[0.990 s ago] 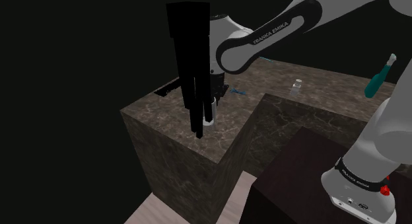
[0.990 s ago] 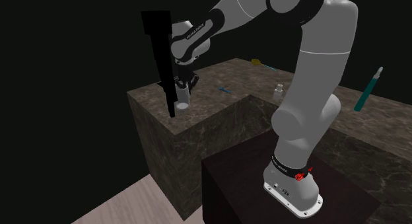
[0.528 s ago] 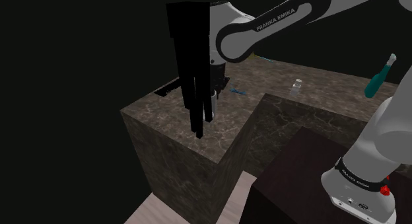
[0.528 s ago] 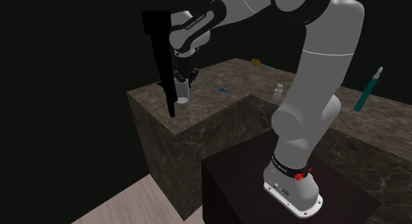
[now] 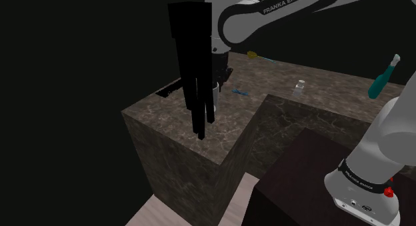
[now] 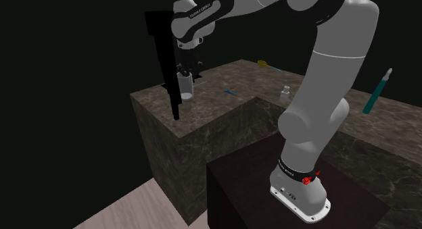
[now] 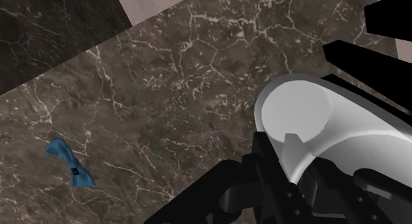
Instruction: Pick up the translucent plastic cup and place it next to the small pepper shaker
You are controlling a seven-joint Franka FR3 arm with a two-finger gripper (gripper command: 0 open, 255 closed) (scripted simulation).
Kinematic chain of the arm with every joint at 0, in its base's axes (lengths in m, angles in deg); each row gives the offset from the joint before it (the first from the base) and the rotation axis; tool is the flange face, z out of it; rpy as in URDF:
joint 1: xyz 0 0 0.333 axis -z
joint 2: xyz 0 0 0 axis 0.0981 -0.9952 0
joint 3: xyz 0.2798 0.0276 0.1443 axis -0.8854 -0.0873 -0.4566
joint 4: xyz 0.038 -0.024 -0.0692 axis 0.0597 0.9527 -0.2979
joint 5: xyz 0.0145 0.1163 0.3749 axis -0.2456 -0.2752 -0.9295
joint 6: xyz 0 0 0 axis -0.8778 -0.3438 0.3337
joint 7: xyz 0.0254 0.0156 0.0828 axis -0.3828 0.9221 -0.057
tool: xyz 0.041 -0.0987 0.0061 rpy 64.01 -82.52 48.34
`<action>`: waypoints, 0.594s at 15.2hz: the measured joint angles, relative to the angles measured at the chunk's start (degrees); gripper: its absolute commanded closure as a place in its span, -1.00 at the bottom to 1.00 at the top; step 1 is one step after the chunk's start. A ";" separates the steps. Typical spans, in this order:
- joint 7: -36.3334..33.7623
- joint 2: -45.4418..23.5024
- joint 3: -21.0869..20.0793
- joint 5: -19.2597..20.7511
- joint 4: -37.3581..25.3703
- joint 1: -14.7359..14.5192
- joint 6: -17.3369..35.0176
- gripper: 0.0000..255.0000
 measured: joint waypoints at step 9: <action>0.87 1.43 0.06 -0.69 -5.43 0.08 -6.75 1.00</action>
